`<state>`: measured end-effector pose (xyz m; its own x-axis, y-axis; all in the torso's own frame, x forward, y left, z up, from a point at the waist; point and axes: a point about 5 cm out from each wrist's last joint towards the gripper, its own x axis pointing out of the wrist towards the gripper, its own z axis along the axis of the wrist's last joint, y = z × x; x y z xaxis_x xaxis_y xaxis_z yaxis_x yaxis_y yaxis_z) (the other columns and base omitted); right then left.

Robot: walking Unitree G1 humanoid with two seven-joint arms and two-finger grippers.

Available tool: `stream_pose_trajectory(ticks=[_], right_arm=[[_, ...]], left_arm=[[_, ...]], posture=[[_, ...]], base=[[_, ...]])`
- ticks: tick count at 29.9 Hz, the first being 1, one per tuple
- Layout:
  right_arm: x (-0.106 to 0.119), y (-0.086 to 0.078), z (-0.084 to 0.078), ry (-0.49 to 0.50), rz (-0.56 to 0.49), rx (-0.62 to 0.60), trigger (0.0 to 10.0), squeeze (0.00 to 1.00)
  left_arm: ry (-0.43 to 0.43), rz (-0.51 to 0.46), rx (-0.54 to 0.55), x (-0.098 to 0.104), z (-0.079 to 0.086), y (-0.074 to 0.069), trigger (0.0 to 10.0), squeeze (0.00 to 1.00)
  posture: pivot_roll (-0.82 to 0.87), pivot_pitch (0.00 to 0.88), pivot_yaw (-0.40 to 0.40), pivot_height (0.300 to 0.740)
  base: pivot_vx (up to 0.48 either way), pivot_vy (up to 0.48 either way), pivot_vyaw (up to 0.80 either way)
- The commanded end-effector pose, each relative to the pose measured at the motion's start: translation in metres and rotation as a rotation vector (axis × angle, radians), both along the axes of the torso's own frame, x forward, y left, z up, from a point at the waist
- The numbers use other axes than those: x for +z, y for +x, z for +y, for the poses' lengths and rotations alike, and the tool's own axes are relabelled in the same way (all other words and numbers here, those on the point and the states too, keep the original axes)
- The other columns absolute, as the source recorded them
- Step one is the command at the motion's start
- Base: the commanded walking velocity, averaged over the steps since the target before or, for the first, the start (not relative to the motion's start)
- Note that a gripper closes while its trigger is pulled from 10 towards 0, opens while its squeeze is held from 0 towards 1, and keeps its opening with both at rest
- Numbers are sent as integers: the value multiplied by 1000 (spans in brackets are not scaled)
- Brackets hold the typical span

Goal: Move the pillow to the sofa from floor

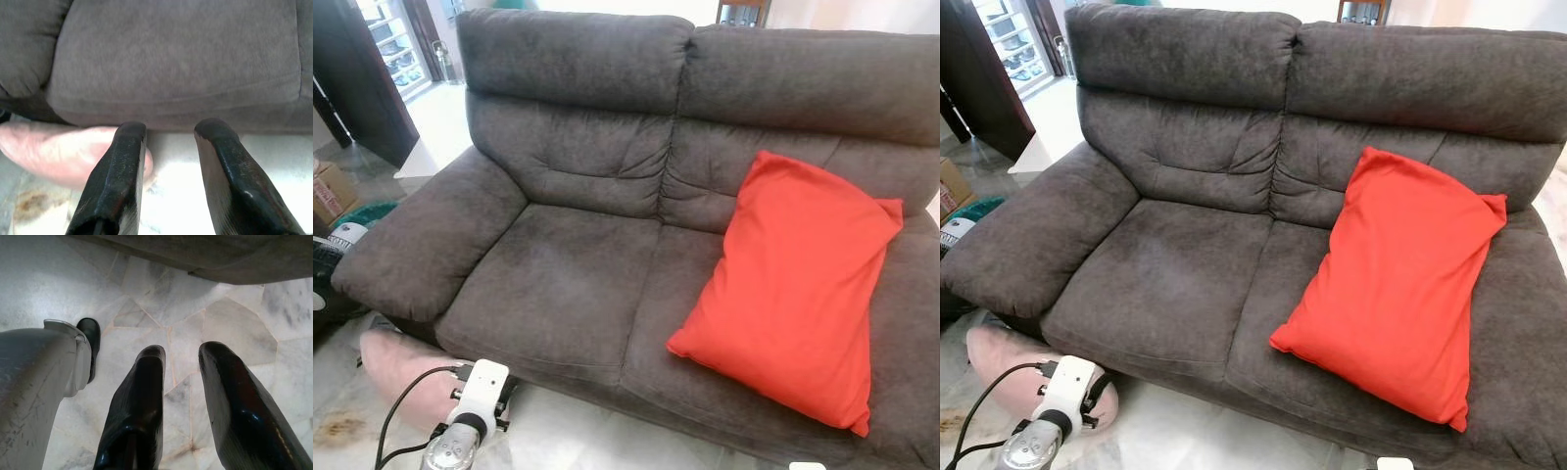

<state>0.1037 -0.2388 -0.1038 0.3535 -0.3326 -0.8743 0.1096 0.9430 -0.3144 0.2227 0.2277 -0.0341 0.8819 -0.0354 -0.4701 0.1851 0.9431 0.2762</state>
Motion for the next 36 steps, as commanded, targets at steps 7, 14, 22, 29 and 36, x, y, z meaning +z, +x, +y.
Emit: stream_pose_trajectory(ticks=[7, 14, 22, 29, 36], right_arm=[[1, 3, 0, 9, -12, -2, 10000, 0], [0, 3, 2, 15, -16, -3, 10000, 0], [0, 3, 2, 20, -18, -3, 10000, 0], [0, 3, 2, 22, -18, -2, 10000, 0], [0, 4, 2, 24, -20, -3, 10000, 0]], left_arm=[[0, 35, 25, -5, 11, -11, 10000, 0], [1, 55, 29, -8, 9, -14, 10000, 0], [3, 84, 28, -14, -2, -14, 10000, 0], [6, 104, 38, -17, -4, -16, 10000, 0], [10, 105, 37, -16, -4, -14, 10000, 0]], posture=[[135, 63, 15, 740], [134, 58, 15, 740], [136, 62, 14, 740], [135, 65, 14, 740], [135, 67, 12, 740]], base=[[0, 73, 0], [0, 121, 0], [0, 281, 0], [0, 291, 0], [0, 310, 0]])
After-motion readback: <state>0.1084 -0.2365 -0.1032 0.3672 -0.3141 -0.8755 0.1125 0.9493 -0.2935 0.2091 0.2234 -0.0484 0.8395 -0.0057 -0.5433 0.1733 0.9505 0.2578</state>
